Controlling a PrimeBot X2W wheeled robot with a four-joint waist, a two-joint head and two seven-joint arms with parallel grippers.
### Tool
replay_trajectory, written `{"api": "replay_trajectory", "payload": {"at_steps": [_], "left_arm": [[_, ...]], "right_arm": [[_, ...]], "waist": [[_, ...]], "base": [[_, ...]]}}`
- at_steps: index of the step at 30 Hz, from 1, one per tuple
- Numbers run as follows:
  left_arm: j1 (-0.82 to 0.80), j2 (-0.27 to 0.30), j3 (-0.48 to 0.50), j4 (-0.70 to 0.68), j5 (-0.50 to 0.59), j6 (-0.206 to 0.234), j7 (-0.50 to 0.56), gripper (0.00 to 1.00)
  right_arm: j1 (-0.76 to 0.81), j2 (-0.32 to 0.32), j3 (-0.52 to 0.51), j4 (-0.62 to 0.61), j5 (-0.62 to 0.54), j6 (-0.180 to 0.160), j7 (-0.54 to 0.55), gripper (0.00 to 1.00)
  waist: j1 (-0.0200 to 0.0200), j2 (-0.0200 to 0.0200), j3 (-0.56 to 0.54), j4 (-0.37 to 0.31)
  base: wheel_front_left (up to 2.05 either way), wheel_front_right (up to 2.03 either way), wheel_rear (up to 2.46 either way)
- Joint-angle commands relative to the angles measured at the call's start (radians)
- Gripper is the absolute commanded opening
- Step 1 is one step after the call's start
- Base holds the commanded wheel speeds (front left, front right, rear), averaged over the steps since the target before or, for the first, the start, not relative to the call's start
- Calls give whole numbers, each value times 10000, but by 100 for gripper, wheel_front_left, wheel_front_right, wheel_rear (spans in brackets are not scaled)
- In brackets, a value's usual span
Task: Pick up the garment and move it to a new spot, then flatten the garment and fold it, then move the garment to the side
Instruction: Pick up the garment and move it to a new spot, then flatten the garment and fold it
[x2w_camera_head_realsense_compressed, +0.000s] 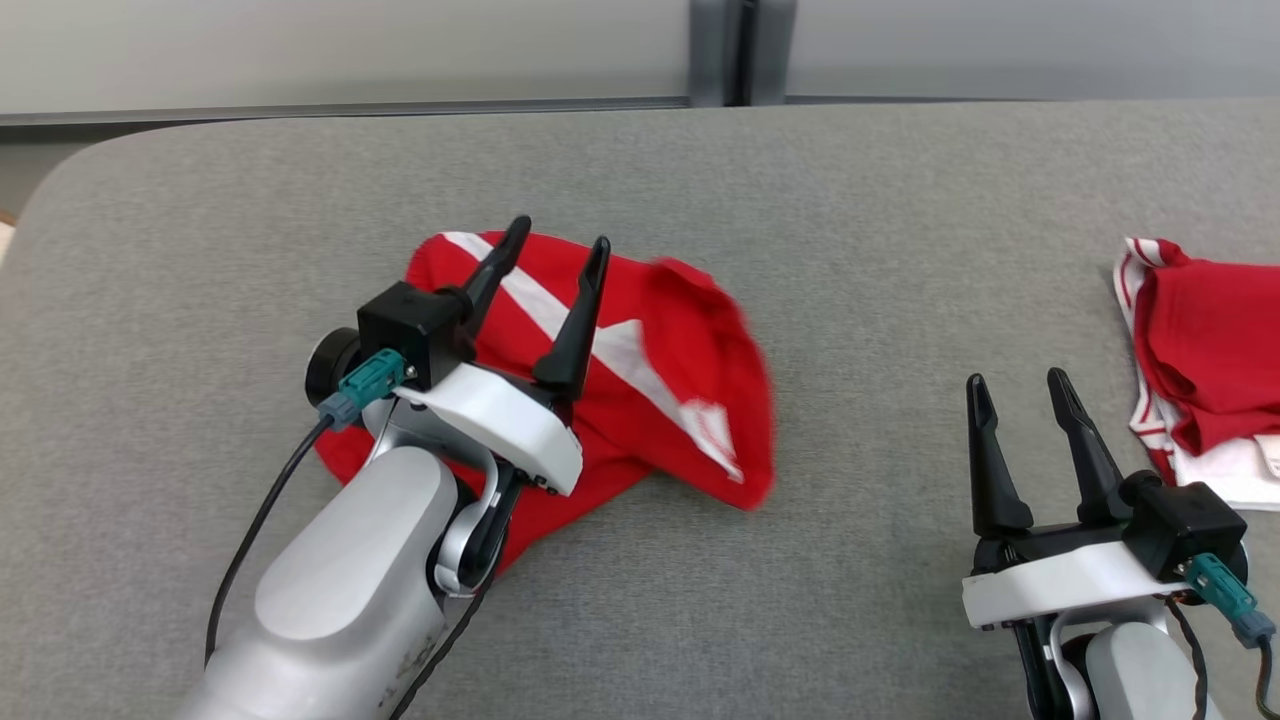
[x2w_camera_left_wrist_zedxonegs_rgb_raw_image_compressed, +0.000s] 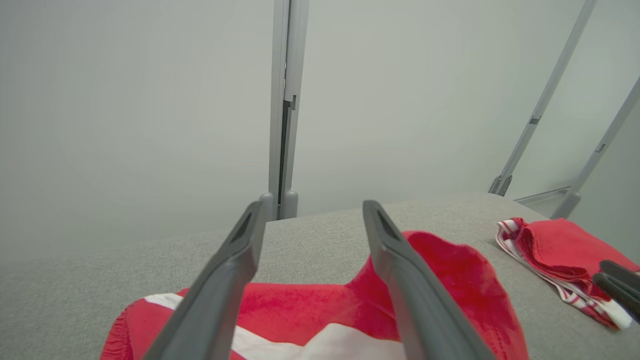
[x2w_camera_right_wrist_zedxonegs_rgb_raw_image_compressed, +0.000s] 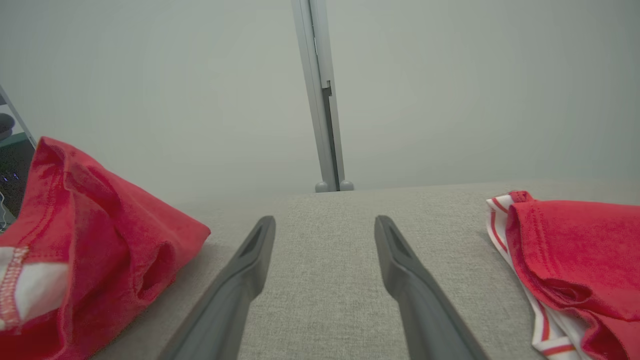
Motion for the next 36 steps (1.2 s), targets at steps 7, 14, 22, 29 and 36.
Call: {"api": "replay_trajectory", "payload": {"at_steps": [7,14,22,29,36], "left_arm": [[573,243,-152,-384,-229,-189,168,100],[1574,892,830,-978,-8,262,-192,100],[3598,590,3360,-2579,1360,228,-204,100],[4373,-420,4959,-2854,2465,-559,-206,100],[4244,-1028,5599,-2414,3033,-1328,-207,100]], "right_arm": [[73,-25,108,124,-31,-4,-5,100],[317,-22,364,51,167,-4,-5,100],[807,-27,615,5,245,-4,-6,100],[676,-25,796,-19,-13,-4,-5,100],[158,-234,2279,1009,-318,-4,-6,100]], "waist": [[0,0,-451,480],[0,0,-750,479],[0,0,-899,651],[0,0,-809,931],[0,0,-507,1210]], "base": [[0,0,0],[0,0,0],[0,0,0],[0,0,0],[0,0,0]]}}
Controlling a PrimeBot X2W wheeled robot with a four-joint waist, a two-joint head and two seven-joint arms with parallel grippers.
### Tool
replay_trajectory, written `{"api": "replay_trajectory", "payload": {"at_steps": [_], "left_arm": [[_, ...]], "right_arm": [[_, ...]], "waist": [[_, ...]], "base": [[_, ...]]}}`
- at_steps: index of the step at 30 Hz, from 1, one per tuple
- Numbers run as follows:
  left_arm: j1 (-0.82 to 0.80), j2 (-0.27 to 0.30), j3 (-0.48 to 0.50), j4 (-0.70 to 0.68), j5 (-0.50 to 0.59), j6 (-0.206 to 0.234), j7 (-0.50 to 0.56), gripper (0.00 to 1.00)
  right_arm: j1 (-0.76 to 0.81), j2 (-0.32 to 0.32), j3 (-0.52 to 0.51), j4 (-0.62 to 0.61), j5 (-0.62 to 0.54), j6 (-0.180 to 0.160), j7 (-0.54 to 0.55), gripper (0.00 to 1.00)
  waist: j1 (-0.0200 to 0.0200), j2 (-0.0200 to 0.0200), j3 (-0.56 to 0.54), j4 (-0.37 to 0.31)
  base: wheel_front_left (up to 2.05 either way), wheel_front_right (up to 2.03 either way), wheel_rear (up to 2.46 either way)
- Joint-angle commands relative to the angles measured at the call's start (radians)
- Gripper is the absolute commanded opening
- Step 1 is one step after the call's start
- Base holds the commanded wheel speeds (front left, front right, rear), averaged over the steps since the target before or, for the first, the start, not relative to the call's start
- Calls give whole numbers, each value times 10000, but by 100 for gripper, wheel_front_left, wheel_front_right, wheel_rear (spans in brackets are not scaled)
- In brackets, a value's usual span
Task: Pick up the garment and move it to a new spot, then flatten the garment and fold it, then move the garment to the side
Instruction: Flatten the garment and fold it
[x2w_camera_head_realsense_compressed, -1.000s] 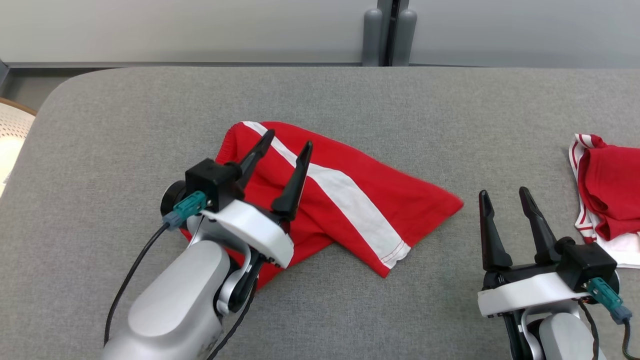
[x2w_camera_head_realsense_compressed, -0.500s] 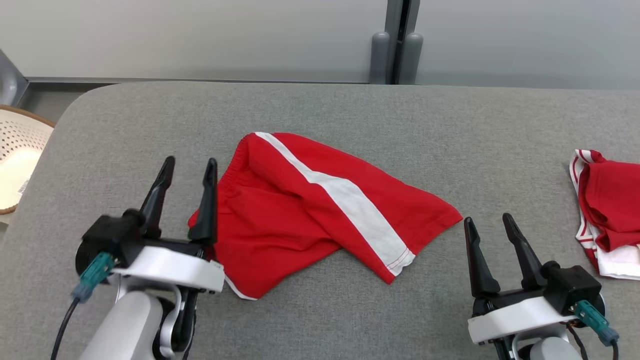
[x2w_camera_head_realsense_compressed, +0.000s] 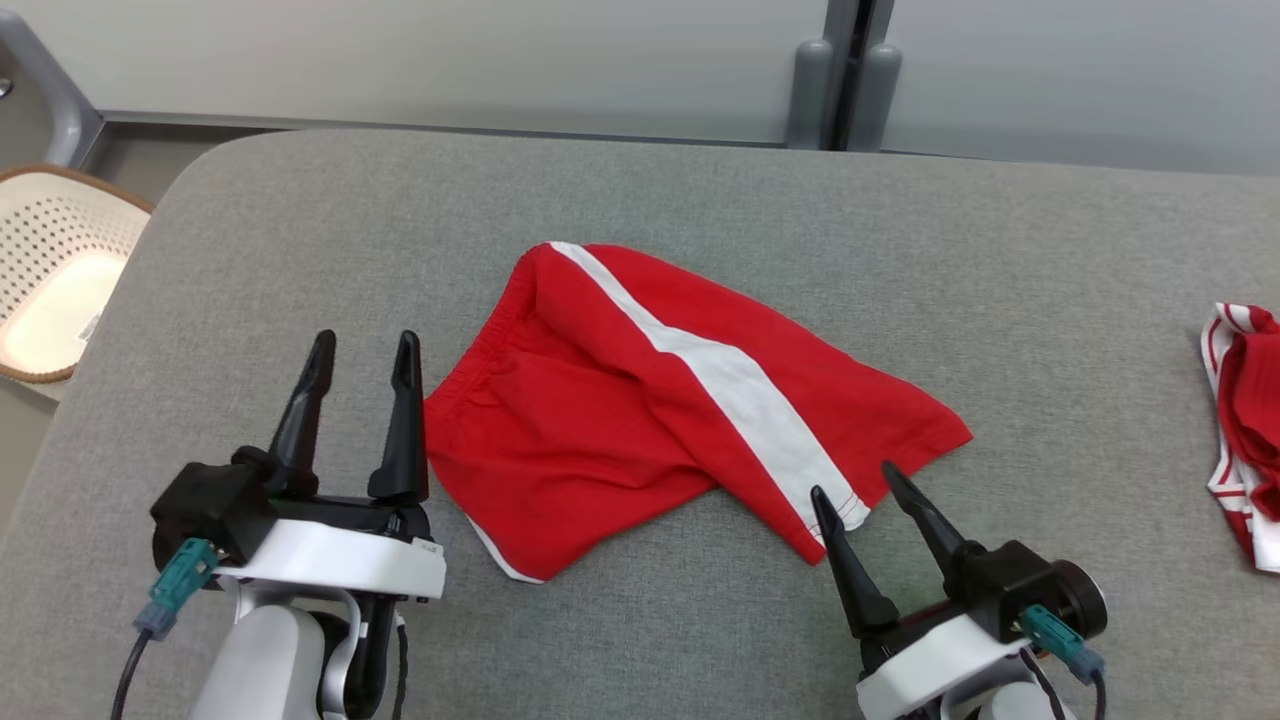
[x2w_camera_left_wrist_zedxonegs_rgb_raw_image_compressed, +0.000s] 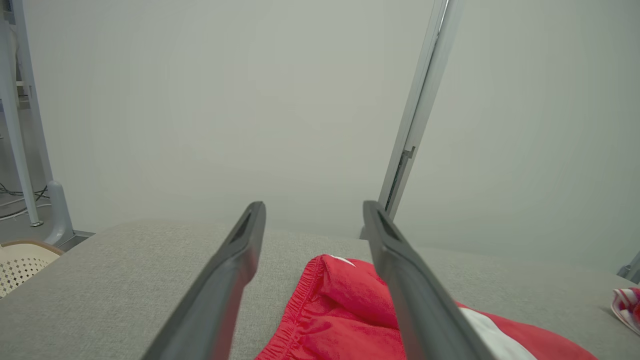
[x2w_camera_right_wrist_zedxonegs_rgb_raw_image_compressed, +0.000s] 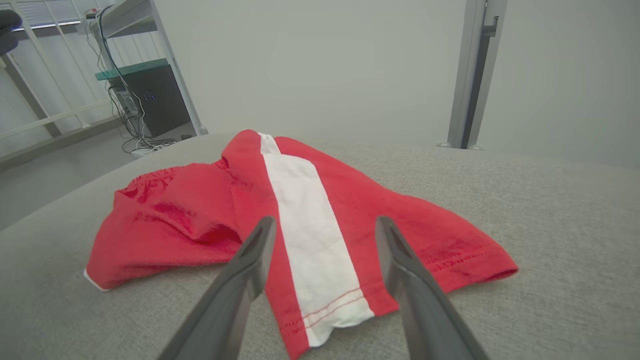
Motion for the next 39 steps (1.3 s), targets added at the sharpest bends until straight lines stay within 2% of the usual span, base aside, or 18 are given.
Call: {"api": "replay_trajectory", "payload": {"at_steps": [1,5,17,18,19,20,25,31,33,39], "left_arm": [[-55,-69,65,152,118,-142,-11,100],[-161,-227,154,377,307,-376,-10,100],[-349,-355,183,686,412,-582,-12,100],[-351,-355,169,687,368,-581,-12,100],[-353,-357,156,685,326,-574,-10,100],[-350,-354,145,692,316,-558,-10,100],[-311,-354,154,693,293,-468,-12,100],[-300,-357,339,672,485,-482,-10,100],[-332,-353,414,683,561,-519,-10,100],[-608,-310,672,1104,1034,-602,-11,100]], "right_arm": [[-340,-305,298,313,-43,-9,-5,100],[-796,-510,857,1031,-313,-4,-5,100],[-1359,-469,606,2513,-728,-4,-6,100],[-1372,-447,596,2608,-703,-4,-5,75],[-1374,-433,585,2714,-667,-4,-5,25],[-1385,-433,605,2809,-678,-4,-5,0],[-1438,-474,813,2927,-684,-4,-1,0],[-1085,-771,1148,2053,-645,-4,-6,0],[-888,-1035,1502,1675,-674,-4,-6,0],[-442,-2583,3214,631,-523,-4,-6,0]], "waist": [[-1,0,157,130],[-1,0,407,335],[-1,0,706,814],[-1,0,712,829],[-1,0,716,838],[-1,0,715,841],[-1,0,651,728],[-1,0,475,233],[-1,0,415,11],[-1,0,323,-817]], "base": [[0,0,0],[0,0,0],[0,0,0],[0,0,0],[0,0,0],[0,0,0],[0,0,0],[0,0,0],[0,0,0],[0,0,0]]}}
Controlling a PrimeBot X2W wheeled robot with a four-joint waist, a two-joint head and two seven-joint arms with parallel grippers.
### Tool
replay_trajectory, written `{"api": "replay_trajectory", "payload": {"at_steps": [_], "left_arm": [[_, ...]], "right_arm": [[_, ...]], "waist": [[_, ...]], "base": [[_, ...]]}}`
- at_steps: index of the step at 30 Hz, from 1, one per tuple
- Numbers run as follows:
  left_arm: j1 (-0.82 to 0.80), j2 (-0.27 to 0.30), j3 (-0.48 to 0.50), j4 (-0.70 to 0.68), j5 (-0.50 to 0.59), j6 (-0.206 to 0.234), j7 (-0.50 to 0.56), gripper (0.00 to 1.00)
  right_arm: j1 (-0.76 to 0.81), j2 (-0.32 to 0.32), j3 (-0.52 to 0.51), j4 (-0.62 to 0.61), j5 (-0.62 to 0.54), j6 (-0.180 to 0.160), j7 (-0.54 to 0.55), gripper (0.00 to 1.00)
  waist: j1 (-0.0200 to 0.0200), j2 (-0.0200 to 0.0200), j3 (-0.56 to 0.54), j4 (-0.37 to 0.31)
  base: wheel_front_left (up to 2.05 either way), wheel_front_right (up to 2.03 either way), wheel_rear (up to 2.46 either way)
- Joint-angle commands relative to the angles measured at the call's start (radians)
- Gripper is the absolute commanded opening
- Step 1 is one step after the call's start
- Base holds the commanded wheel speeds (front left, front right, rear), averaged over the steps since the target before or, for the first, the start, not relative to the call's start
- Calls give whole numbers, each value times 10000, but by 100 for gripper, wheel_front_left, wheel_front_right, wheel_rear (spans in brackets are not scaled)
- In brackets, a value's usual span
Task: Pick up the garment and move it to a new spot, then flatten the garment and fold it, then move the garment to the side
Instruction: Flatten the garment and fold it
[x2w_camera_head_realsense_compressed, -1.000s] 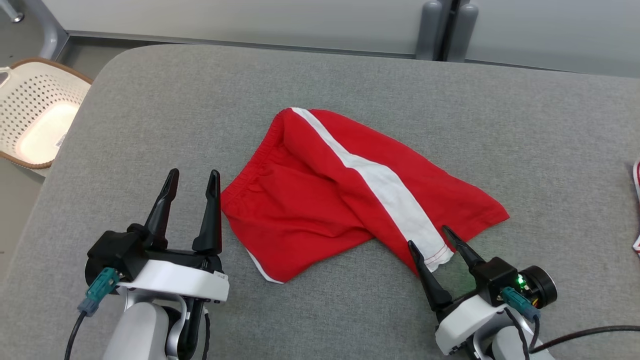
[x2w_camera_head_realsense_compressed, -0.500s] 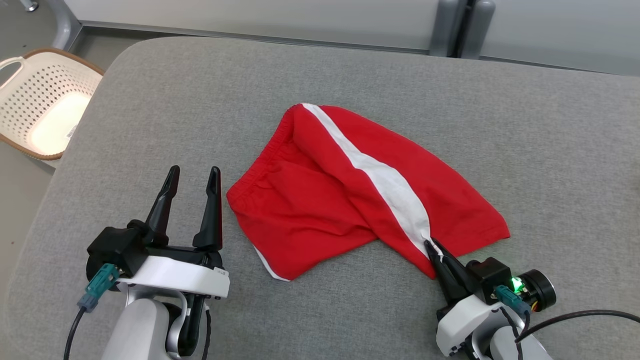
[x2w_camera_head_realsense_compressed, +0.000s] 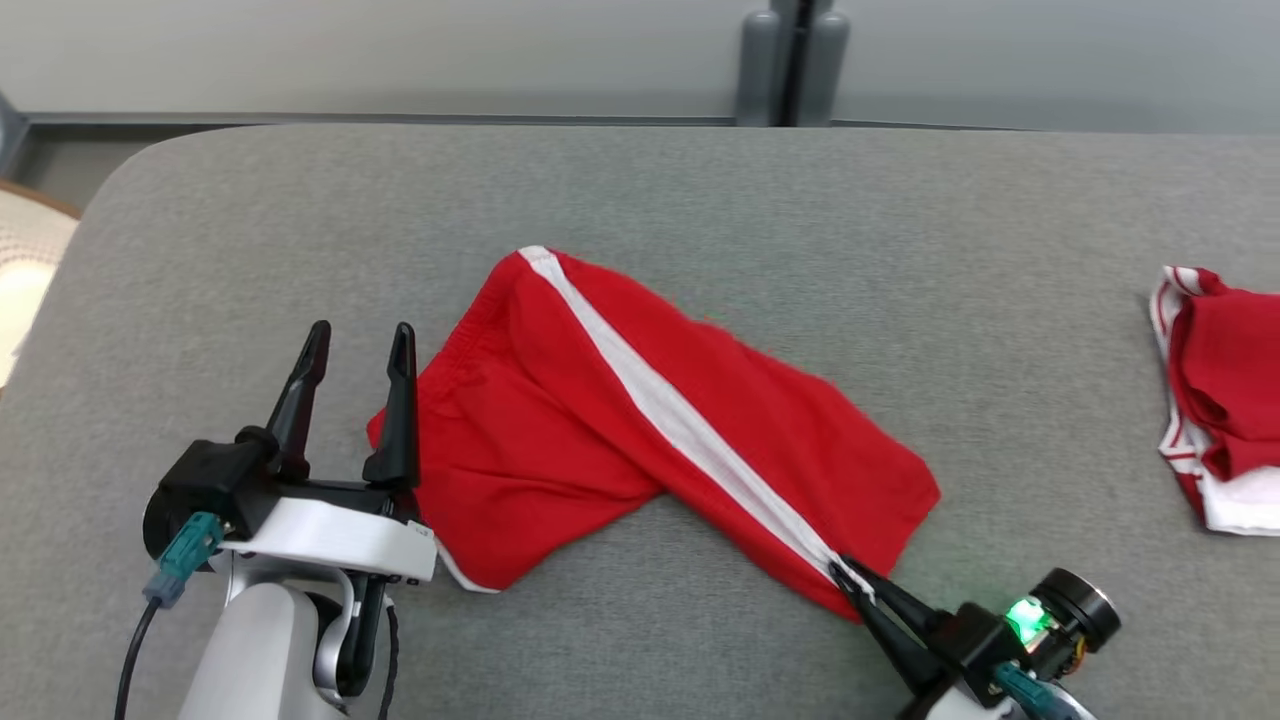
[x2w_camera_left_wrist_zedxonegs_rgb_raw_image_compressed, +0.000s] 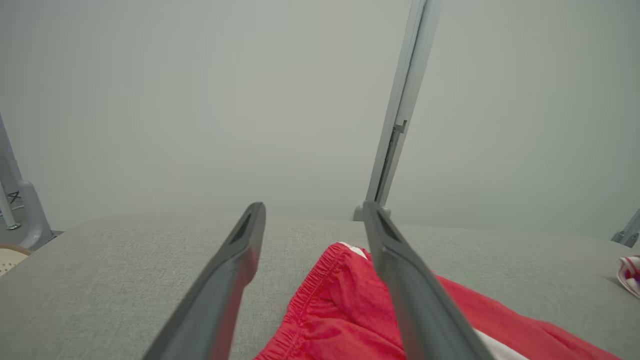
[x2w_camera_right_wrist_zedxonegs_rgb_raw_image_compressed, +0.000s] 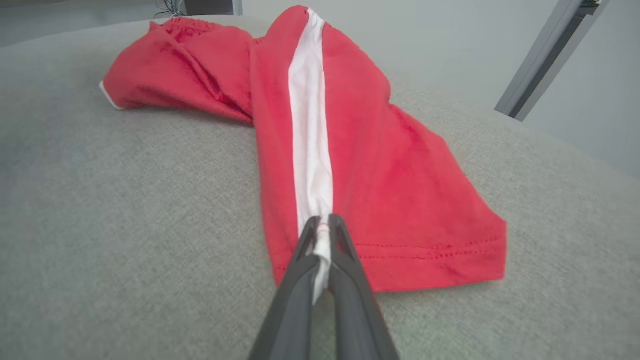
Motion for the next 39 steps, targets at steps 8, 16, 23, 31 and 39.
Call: {"api": "replay_trajectory", "payload": {"at_steps": [8,16,23,31,39], "left_arm": [[-1465,804,-510,1377,17,-246,1114,100],[-3659,2280,-2409,1135,-3470,-327,5471,100],[-4882,3748,-3038,936,-5233,-331,8305,100],[-5556,4062,-3316,1402,-5912,-196,10410,100],[-5745,4187,-3654,1579,-5878,-144,11218,100]], "right_arm": [[-411,-995,910,-298,288,-5,-4,0],[-1412,-732,1473,-45,311,-5,-4,0],[-1930,-497,1704,144,394,-5,-4,0],[-2083,-243,1727,169,421,-5,-4,0],[-2170,-103,1751,172,371,-5,-4,0]], "waist": [[0,0,345,-1002],[0,0,1014,-1596],[0,0,1247,-1918],[0,0,1327,-2200],[0,0,1544,-2451]], "base": [[0,0,0],[0,0,0],[0,0,0],[0,0,0],[0,0,0]]}}
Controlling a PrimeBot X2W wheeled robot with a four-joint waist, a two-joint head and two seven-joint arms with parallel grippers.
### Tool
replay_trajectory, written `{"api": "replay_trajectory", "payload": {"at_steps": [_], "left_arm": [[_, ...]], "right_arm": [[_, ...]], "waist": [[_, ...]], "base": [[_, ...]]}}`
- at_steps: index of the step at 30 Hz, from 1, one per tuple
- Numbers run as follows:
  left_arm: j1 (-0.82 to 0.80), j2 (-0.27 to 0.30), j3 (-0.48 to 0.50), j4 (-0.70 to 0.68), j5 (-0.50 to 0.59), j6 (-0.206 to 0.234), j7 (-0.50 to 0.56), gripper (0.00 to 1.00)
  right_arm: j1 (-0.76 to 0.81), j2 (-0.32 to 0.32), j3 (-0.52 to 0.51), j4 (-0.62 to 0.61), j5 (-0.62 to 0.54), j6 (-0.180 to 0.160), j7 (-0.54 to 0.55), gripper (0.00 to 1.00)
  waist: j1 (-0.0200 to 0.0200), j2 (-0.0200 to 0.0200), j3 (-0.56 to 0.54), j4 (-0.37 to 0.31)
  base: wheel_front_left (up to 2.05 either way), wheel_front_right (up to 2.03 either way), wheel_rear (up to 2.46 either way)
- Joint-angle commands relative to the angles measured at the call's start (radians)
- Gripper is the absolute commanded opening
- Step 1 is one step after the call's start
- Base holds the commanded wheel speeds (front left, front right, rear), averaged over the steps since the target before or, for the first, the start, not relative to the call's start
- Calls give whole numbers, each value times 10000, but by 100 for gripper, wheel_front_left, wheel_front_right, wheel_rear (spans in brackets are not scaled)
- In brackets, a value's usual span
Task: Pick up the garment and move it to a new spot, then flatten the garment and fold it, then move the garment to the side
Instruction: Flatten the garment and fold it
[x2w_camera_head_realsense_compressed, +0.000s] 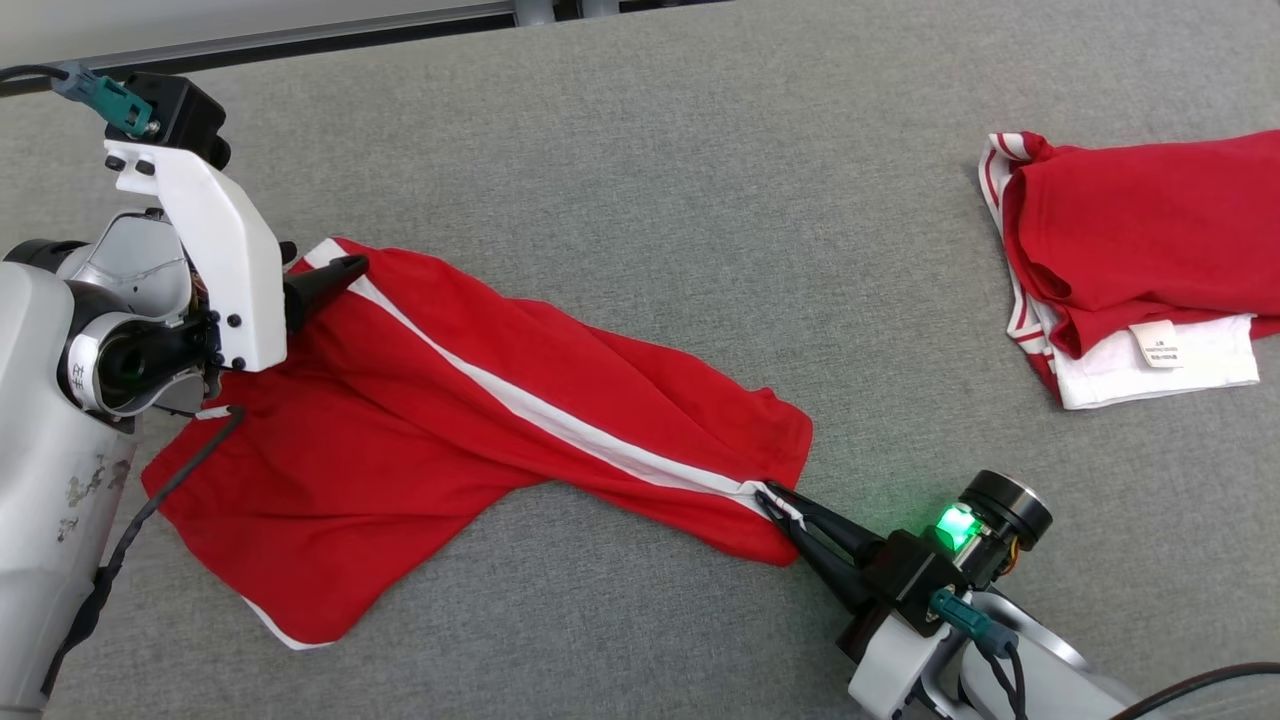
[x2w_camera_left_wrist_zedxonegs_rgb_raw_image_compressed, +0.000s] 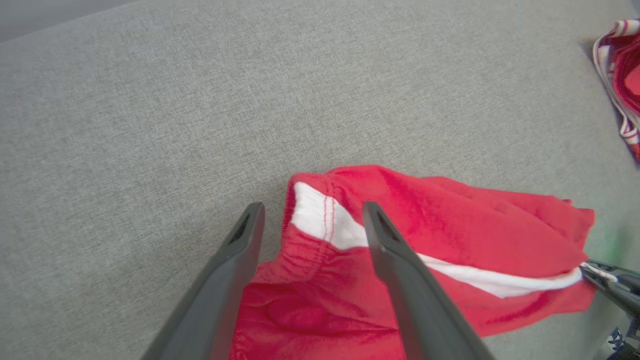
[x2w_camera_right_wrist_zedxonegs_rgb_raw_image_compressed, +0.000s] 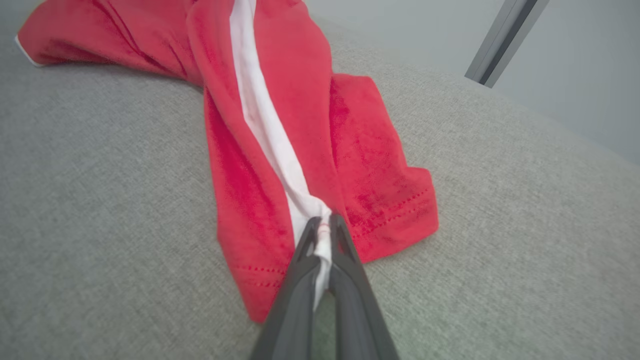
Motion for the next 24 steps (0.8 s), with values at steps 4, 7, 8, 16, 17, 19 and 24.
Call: {"api": "replay_trajectory", "payload": {"at_steps": [4,7,8,16,17,19,24], "left_arm": [[-191,48,-132,197,94,-4,113,100],[-218,43,-197,287,102,-16,134,96],[-233,36,-208,299,84,-23,132,36],[-327,-4,-291,288,-106,-99,-25,0],[-337,-18,-305,239,-159,-109,-74,0],[-360,-65,-300,139,-283,-137,-131,0],[-560,-54,-240,-254,-391,-179,-553,0]], "right_arm": [[-100,24,2,32,10,-5,-4,0],[-98,15,-14,43,23,-5,-4,0],[-92,7,-25,45,31,-5,-4,0],[-92,-83,-186,96,163,-5,-4,0],[-103,-84,-229,59,202,-5,-4,0],[-149,-117,-396,-33,305,-5,-4,0],[-489,-349,-1096,-498,708,-5,-6,0]], "waist": [[0,0,99,-140],[0,0,113,-179],[0,0,113,-180],[0,0,-54,7],[0,0,-101,51],[0,0,-199,135],[0,0,-548,319]], "base": [[0,0,0],[0,0,0],[0,0,0],[0,0,0],[0,0,0],[0,0,0],[0,0,0]]}}
